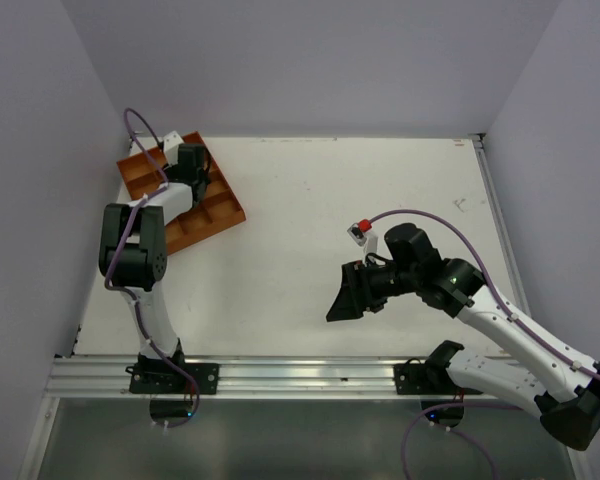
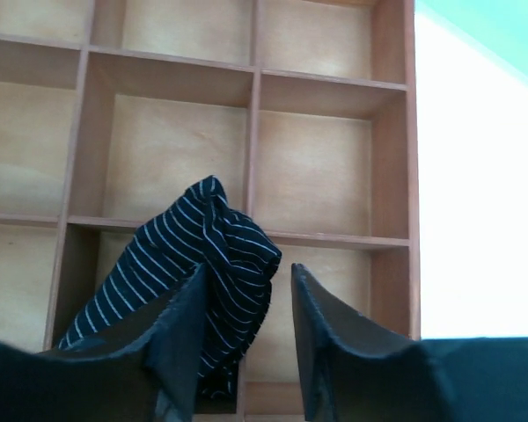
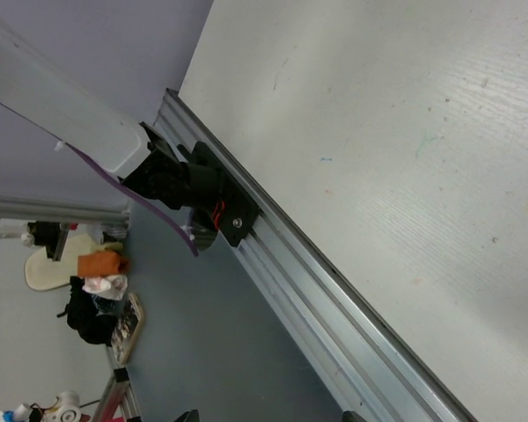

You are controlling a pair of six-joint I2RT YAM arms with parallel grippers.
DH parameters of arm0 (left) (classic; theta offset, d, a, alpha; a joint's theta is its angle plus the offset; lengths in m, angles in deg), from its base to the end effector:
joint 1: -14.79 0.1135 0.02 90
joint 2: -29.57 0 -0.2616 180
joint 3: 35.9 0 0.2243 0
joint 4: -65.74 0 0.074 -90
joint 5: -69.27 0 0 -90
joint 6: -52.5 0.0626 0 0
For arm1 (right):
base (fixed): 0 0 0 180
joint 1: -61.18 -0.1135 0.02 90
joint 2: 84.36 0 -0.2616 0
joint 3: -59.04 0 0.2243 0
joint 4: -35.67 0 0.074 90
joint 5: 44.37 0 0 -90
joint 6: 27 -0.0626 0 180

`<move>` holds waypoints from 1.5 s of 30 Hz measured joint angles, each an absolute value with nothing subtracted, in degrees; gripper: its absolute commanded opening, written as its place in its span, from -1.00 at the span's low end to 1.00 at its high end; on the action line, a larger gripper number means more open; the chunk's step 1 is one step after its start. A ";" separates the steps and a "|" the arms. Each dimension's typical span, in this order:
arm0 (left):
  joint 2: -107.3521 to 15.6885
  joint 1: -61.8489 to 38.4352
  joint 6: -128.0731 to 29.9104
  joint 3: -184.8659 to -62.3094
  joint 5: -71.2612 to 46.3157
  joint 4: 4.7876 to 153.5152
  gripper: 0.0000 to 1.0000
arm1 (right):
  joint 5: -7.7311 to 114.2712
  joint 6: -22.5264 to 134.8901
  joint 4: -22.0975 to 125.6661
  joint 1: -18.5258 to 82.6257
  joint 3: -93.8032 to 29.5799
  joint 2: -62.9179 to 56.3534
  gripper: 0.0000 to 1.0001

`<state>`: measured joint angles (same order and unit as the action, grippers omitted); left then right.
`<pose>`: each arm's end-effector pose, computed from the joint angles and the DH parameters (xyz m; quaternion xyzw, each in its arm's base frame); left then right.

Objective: Roll the underwear
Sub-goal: Place the rolled underwear into the container

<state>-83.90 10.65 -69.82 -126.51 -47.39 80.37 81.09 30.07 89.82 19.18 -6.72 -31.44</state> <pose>0.4349 -0.0033 0.1872 -0.3114 0.8216 0.0617 0.4735 0.1056 0.1440 0.2895 -0.1938 0.8552 0.4591 0.1429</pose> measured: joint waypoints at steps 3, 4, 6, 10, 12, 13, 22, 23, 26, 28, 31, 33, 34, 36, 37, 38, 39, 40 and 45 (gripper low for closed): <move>-83.48 10.65 -69.36 -126.51 -46.43 80.85 0.02 | 81.11 30.05 89.82 19.18 -6.72 -31.44 0.31; -83.26 10.65 -69.27 -126.51 -46.01 81.18 0.04 | 81.11 30.03 89.80 19.18 -6.74 -31.46 0.31; -82.98 10.65 -68.96 -126.62 -45.60 81.88 0.07 | 81.11 30.00 89.78 19.18 -6.76 -31.44 0.31; -82.32 10.65 -67.74 -127.36 -44.46 84.44 0.15 | 81.16 29.78 89.69 19.18 -6.96 -31.46 0.31; -81.73 10.65 -67.22 -127.56 -44.00 85.72 0.18 | 81.16 29.57 89.69 19.18 -7.02 -31.48 0.31; -81.27 10.63 -66.80 -127.60 -43.72 86.66 0.18 | 81.16 29.48 89.69 19.18 -7.02 -31.52 0.31; -78.89 10.59 -65.23 -128.04 -41.88 92.54 0.22 | 81.14 28.25 89.71 19.18 -7.04 -32.81 0.31; -78.69 10.59 -64.96 -128.21 -41.75 93.22 0.22 | 81.09 28.12 89.69 19.18 -7.04 -33.03 0.30; -78.34 10.59 -64.40 -129.17 -41.47 95.69 0.21 | 81.09 27.86 89.62 19.18 -7.15 -33.45 0.30; -78.24 10.59 -63.83 -129.70 -41.42 97.13 0.18 | 81.09 27.69 89.56 19.18 -7.26 -33.51 0.30; -77.93 10.59 -62.80 -130.11 -41.09 99.25 -0.14 | 81.05 27.36 89.30 19.18 -7.35 -33.51 0.30; -77.38 10.59 -61.97 -130.18 -40.74 100.39 -0.41 | 81.05 27.07 89.21 19.18 -7.35 -33.51 0.29; -76.97 10.59 -61.47 -130.18 -40.53 100.70 -0.69 | 81.03 26.94 89.14 19.18 -7.35 -33.51 0.29; -76.03 10.65 -60.59 -130.18 -40.11 101.05 -0.86 | 81.03 26.53 88.77 19.18 -7.35 -33.51 0.29; -75.61 10.69 -60.40 -130.18 -39.85 101.13 -0.96 | 81.03 26.38 88.55 19.18 -7.35 -33.51 0.29; -75.28 10.85 -60.29 -130.20 -39.35 101.13 -1.00 | 81.03 26.16 88.33 19.18 -7.35 -33.51 0.29; -75.13 11.07 -60.22 -130.31 -38.84 101.16 -1.00 | 81.03 26.03 88.07 19.18 -7.35 -33.51 0.29; -75.11 11.37 -60.20 -130.40 -38.47 101.11 -1.00 | 81.03 25.89 87.83 19.18 -7.35 -33.51 0.29; -75.11 13.38 -60.18 -130.40 -37.18 101.18 -1.00 | 80.96 25.70 87.55 19.18 -7.37 -33.38 0.29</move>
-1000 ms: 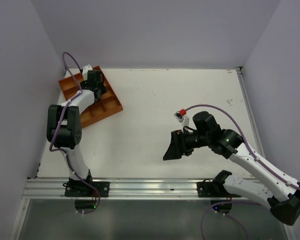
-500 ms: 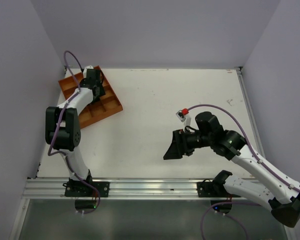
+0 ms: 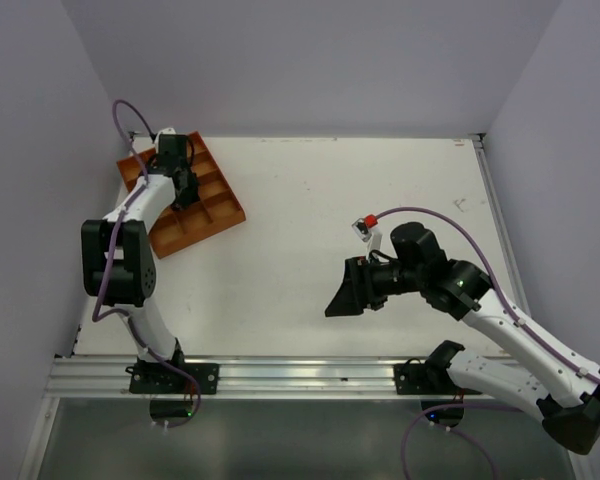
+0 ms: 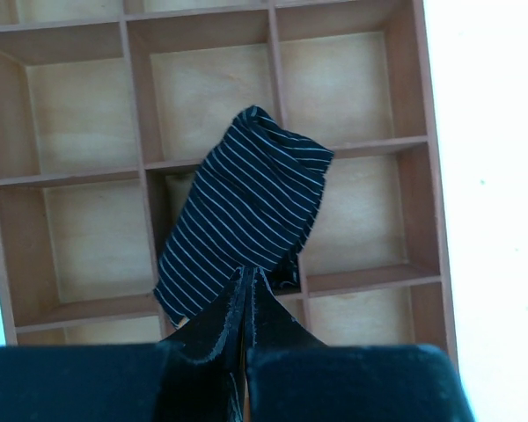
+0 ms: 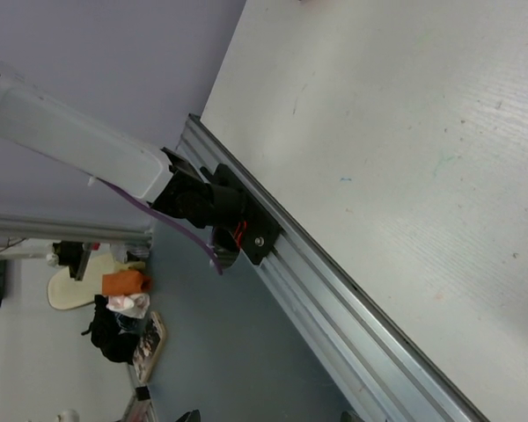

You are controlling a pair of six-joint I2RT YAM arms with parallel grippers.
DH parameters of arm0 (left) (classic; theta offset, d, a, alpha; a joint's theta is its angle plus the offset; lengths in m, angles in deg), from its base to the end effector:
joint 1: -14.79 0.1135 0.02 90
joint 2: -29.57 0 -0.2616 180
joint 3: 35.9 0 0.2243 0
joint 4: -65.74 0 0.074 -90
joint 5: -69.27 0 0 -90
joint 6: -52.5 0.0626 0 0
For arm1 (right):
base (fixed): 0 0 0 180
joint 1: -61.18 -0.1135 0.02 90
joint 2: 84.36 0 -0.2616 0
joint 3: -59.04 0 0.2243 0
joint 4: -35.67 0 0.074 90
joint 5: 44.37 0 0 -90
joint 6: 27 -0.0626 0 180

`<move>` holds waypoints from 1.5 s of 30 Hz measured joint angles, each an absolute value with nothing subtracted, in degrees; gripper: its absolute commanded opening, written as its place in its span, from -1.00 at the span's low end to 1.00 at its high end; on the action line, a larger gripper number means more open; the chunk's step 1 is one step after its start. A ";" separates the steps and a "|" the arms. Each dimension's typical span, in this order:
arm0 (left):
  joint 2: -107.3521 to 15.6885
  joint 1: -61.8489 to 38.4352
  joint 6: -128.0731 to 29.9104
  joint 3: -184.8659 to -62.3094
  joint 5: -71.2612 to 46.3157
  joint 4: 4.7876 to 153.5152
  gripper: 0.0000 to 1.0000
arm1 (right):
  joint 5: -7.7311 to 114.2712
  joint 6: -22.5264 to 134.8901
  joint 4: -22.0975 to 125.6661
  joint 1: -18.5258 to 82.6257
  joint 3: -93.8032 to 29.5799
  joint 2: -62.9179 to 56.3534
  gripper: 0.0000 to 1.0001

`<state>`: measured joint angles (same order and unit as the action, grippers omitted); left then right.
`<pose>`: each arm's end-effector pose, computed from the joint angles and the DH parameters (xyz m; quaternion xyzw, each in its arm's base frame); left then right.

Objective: Roll the underwear
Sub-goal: Place the rolled underwear into the container

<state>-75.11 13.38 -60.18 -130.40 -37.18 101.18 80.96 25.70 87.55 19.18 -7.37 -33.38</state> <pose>0.4011 0.0079 0.2311 -0.2222 0.8907 0.0515 0.3932 0.1037 0.1421 0.3021 -0.1715 0.8444 0.4825 0.1576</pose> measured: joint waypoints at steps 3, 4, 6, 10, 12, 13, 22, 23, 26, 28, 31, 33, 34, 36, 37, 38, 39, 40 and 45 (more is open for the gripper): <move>-75.55 14.26 -60.16 -130.42 -36.98 101.07 -1.00 | 80.76 25.70 87.57 19.18 -7.42 -33.32 0.29; -75.85 14.41 -60.13 -130.42 -36.96 100.98 -1.00 | 80.68 25.70 87.59 19.18 -7.46 -33.32 0.29; -76.81 14.52 -59.87 -130.42 -36.79 100.50 -1.00 | 80.61 25.68 87.59 19.18 -7.48 -33.32 0.29; -80.25 14.50 -59.44 -130.40 -35.83 98.90 -1.00 | 80.52 25.39 87.55 19.18 -7.48 -33.32 0.29; -81.56 14.52 -59.48 -130.05 -35.67 97.83 -1.00 | 80.24 25.02 87.55 19.18 -7.48 -33.32 0.29; -81.78 14.52 -59.52 -129.35 -35.67 96.83 -1.00 | 80.00 24.93 87.55 19.18 -7.48 -33.32 0.29; -81.78 14.52 -59.46 -126.84 -35.54 93.09 -1.00 | 79.32 24.89 87.90 19.18 -8.99 -32.55 0.29; -81.73 14.52 -59.41 -126.86 -35.52 93.20 -1.00 | 79.32 24.89 87.90 19.18 -8.99 -32.55 0.29; -81.40 14.52 -59.35 -127.29 -35.48 94.18 -1.00 | 79.32 24.87 87.90 19.18 -8.99 -32.35 0.29; -80.81 14.52 -59.22 -127.75 -35.50 95.45 -1.00 | 79.32 24.87 87.90 19.18 -8.99 -32.14 0.29; -79.31 14.52 -58.84 -127.86 -35.98 97.72 -1.00 | 79.37 24.87 87.85 19.18 -8.99 -32.00 0.29; -78.39 14.52 -58.67 -127.86 -36.44 98.97 -1.00 | 79.37 24.85 87.79 19.18 -8.99 -31.98 0.29; -77.95 14.52 -58.65 -127.86 -36.68 99.52 -1.00 | 79.37 24.85 87.70 19.18 -8.99 -31.98 0.29; -77.21 14.52 -58.36 -127.80 -37.27 100.43 -1.00 | 79.39 24.82 87.57 19.18 -8.99 -31.98 0.29; -76.92 14.52 -58.23 -127.71 -37.51 100.65 -1.00 | 79.39 24.80 87.57 19.18 -8.99 -31.98 0.29; -76.66 14.52 -57.97 -127.56 -37.73 100.78 -1.00 | 79.39 24.76 87.55 19.18 -8.99 -32.03 0.29; -76.44 14.52 -57.84 -127.36 -37.92 100.83 -1.00 | 79.39 24.71 87.57 19.18 -8.99 -32.05 0.29; -76.27 14.52 -57.82 -127.05 -38.10 100.81 -1.00 | 79.39 24.60 87.57 19.18 -8.99 -32.07 0.29; -76.33 14.50 -57.71 -125.61 -38.56 99.84 -1.00 | 79.32 24.43 87.61 19.18 -8.97 -33.14 0.29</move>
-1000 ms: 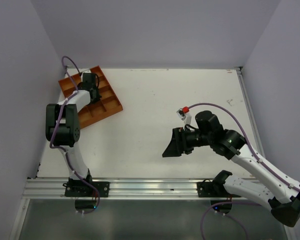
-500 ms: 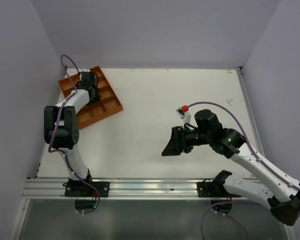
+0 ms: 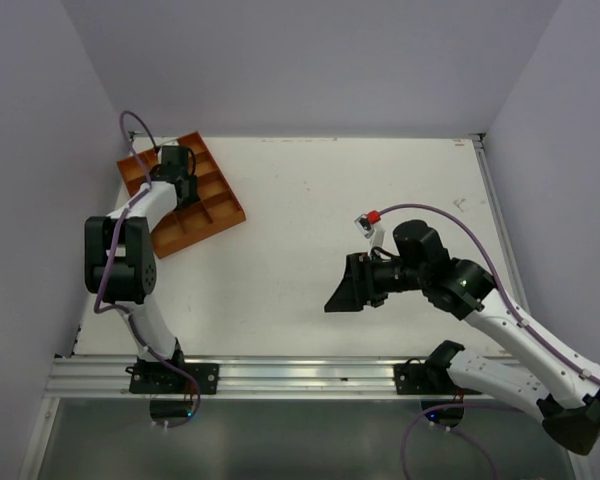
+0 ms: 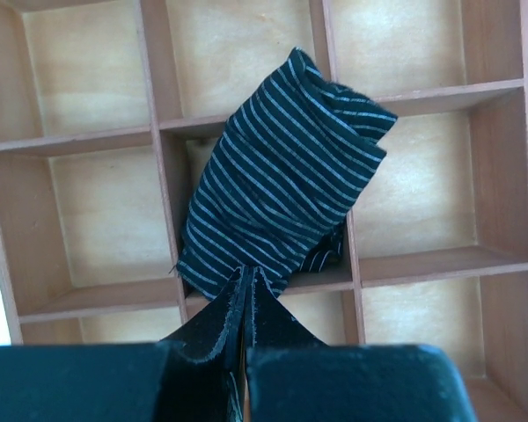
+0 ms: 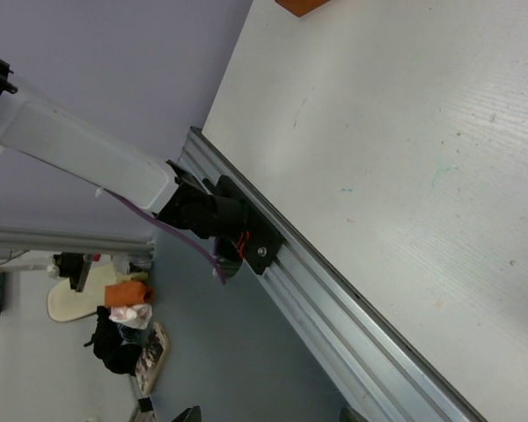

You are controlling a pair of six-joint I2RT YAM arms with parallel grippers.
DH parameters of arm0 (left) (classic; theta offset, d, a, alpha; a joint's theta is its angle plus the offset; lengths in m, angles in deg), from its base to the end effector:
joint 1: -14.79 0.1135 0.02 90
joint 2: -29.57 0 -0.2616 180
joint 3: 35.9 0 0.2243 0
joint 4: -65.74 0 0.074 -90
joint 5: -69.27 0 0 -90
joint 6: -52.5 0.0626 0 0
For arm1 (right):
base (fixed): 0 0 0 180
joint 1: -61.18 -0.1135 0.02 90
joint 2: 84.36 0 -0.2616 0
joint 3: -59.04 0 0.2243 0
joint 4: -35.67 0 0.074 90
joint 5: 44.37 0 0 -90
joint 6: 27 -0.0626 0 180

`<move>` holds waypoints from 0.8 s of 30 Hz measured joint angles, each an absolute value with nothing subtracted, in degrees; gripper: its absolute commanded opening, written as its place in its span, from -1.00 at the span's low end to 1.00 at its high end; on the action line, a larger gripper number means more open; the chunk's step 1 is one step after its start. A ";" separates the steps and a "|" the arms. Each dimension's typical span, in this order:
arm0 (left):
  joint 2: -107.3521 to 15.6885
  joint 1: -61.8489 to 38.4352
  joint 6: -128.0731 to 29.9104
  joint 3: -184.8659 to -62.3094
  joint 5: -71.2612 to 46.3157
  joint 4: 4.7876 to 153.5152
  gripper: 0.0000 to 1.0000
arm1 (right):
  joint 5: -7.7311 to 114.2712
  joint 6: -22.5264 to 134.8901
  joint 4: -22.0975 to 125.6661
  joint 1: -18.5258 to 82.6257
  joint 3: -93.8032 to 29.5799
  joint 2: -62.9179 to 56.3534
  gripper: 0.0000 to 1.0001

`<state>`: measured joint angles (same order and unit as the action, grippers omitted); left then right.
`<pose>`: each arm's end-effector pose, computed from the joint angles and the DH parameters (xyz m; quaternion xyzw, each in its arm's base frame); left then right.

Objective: Roll the underwear
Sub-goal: Place the rolled underwear into the container

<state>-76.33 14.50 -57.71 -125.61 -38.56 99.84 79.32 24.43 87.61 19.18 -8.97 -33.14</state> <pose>0.3925 0.0172 0.1998 -0.2126 0.9061 0.0837 0.3561 0.1061 0.1422 0.3096 -0.1588 0.8452 0.4812 0.1700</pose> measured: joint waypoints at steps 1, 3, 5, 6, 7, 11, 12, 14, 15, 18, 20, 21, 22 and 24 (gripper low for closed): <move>-76.60 14.56 -57.62 -125.63 -38.54 99.49 -1.00 | 79.28 24.34 87.61 19.18 -8.90 -33.51 0.29; -77.64 14.80 -57.42 -125.66 -38.45 98.47 -1.00 | 79.15 24.04 87.59 19.18 -8.49 -34.39 0.29; -79.17 15.04 -57.45 -125.68 -38.32 97.37 -1.00 | 79.04 23.49 87.59 19.18 -7.92 -35.33 0.29; -79.87 15.07 -57.47 -125.66 -38.30 97.18 -1.00 | 78.95 23.18 87.61 19.18 -7.57 -35.81 0.29; -80.36 15.07 -57.49 -125.66 -38.34 96.87 -1.00 | 78.75 22.99 87.66 19.18 -7.31 -36.18 0.29; -80.55 15.18 -57.97 -125.66 -38.14 96.76 -1.00 | 78.08 22.90 88.07 19.18 -7.24 -36.42 0.29; -80.57 15.18 -57.97 -125.66 -38.08 96.74 -1.00 | 78.03 22.92 88.33 19.18 -7.26 -36.33 0.29; -80.73 15.18 -58.04 -125.70 -38.06 96.72 -1.00 | 78.01 22.94 89.08 19.18 -7.46 -36.03 0.29; -80.86 15.18 -58.04 -125.85 -38.06 96.78 -1.00 | 77.97 22.97 89.45 19.18 -7.63 -35.90 0.29; -81.23 15.26 -58.04 -126.57 -37.75 97.64 -1.00 | 77.81 22.97 90.17 19.18 -8.18 -35.90 0.28; -80.92 15.46 -58.06 -126.64 -37.05 97.94 -0.96 | 77.70 23.12 90.72 19.18 -8.88 -35.87 0.29; -80.62 15.57 -58.06 -126.64 -36.66 98.25 -0.79 | 77.64 23.23 91.15 19.18 -9.40 -35.74 0.28; -80.14 15.72 -57.84 -126.66 -35.94 98.86 -0.67 | 77.59 23.42 91.42 19.18 -9.99 -35.61 0.29; -79.04 16.01 -57.69 -127.36 -34.10 100.87 -0.61 | 77.31 24.06 92.42 19.18 -11.96 -35.06 0.29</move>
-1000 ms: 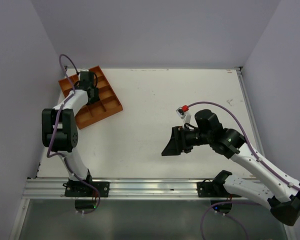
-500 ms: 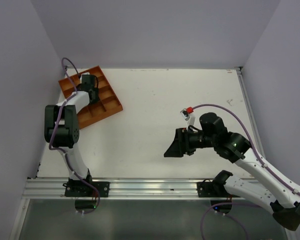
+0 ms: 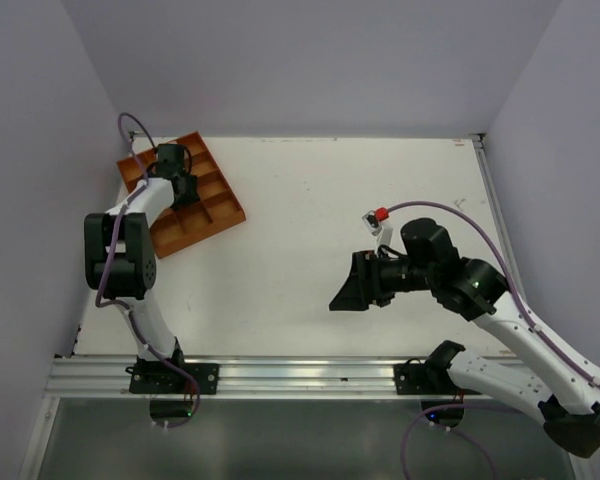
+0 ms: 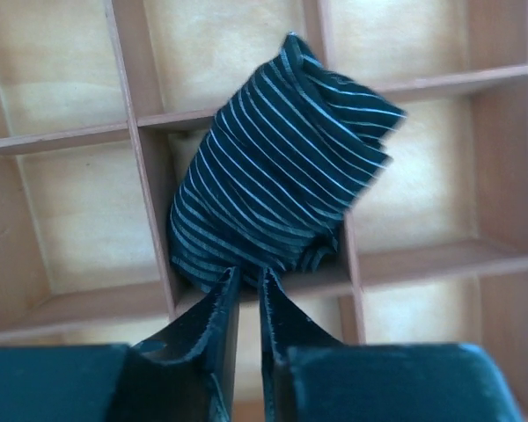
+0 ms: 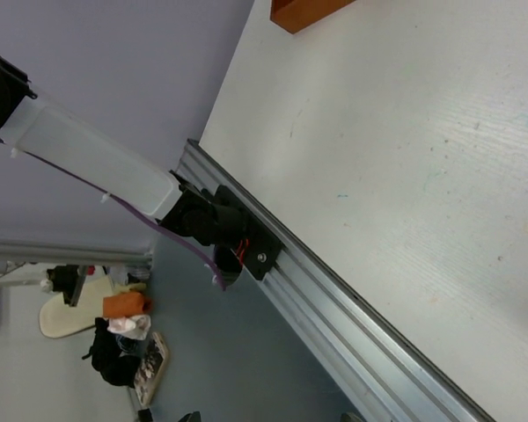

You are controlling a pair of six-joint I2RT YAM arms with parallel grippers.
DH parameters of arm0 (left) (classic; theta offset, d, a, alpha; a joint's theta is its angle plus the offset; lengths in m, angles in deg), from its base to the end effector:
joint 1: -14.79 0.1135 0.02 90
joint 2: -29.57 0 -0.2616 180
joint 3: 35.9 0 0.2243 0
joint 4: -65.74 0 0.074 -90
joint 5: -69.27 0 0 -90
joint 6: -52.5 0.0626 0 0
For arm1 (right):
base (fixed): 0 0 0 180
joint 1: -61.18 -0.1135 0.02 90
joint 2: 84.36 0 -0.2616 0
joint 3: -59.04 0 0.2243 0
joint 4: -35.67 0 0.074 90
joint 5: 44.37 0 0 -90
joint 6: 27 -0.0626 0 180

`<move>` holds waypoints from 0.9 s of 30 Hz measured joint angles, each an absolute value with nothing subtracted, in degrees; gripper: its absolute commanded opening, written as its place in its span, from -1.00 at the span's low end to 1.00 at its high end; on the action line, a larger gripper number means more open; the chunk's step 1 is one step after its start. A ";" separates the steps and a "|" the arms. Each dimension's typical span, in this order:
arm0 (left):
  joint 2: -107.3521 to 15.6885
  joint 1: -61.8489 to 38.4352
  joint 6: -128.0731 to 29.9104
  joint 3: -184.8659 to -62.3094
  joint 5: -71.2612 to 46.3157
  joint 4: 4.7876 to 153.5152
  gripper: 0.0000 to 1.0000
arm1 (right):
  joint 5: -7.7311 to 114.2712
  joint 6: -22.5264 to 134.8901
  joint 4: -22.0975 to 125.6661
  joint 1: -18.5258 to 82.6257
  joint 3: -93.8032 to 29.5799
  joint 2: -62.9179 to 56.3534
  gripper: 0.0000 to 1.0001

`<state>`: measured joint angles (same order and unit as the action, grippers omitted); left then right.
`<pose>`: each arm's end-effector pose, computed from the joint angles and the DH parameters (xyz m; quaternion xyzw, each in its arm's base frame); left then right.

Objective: Roll the underwear
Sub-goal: Place the rolled underwear into the container

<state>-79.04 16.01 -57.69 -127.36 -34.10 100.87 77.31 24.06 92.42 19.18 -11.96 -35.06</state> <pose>0.3999 0.0230 0.1886 -0.2116 0.9165 0.0557 0.3348 0.0984 0.1328 0.3217 -0.1487 0.8499 0.4723 0.1805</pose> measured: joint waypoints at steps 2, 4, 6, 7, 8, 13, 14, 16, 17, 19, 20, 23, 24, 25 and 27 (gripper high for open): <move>-77.97 16.11 -57.62 -129.52 -32.88 104.33 -0.53 | 76.87 24.76 93.60 19.18 -13.99 -34.41 0.28; -76.38 16.18 -57.64 -131.93 -31.50 106.90 -0.46 | 76.50 25.76 94.85 19.18 -16.16 -33.56 0.28; -73.47 16.20 -57.77 -132.61 -29.71 107.84 -0.31 | 74.71 26.79 96.57 19.11 -18.15 -32.75 0.28; -71.44 16.18 -57.64 -132.58 -28.57 108.41 -0.28 | 73.11 27.16 97.71 19.11 -18.98 -32.44 0.29; -69.30 16.11 -57.62 -132.58 -27.52 109.02 -0.25 | 71.34 27.42 99.09 19.11 -19.79 -32.16 0.30; -59.39 11.66 -57.36 -130.88 -21.27 109.64 -0.23 | 57.42 26.51 104.99 19.09 -23.70 -30.76 0.39; -57.58 9.21 -57.38 -129.98 -20.07 109.57 -0.20 | 55.56 26.33 105.25 19.09 -24.09 -30.74 0.49; -53.60 2.54 -58.01 -126.55 -16.94 107.54 -0.16 | 51.34 25.87 106.06 19.11 -25.14 -30.74 0.62; -51.42 -1.13 -58.71 -124.32 -15.13 106.69 -0.09 | 49.46 25.54 106.39 19.11 -25.71 -30.74 0.97; -47.11 -8.67 -60.53 -120.13 -11.67 105.00 0.07 | 45.86 25.09 107.07 19.11 -26.87 -30.67 0.98; -45.47 -11.14 -61.14 -118.57 -10.45 104.39 0.23 | 44.31 25.04 107.31 19.11 -27.33 -30.58 0.97; -39.42 -17.11 -64.18 -113.46 -7.24 101.64 0.44 | 39.69 24.26 108.31 19.11 -29.01 -29.51 0.98; -38.13 -17.72 -64.79 -112.61 -6.45 101.16 0.52 | 38.45 23.91 109.06 19.11 -29.77 -28.86 0.97; -36.69 -18.09 -65.40 -111.69 -5.60 100.52 0.63 | 37.09 23.45 109.97 19.11 -30.65 -27.96 0.98; -34.52 -18.20 -65.82 -110.62 -4.09 99.52 1.00 | 35.56 22.77 111.07 19.11 -31.85 -26.45 0.98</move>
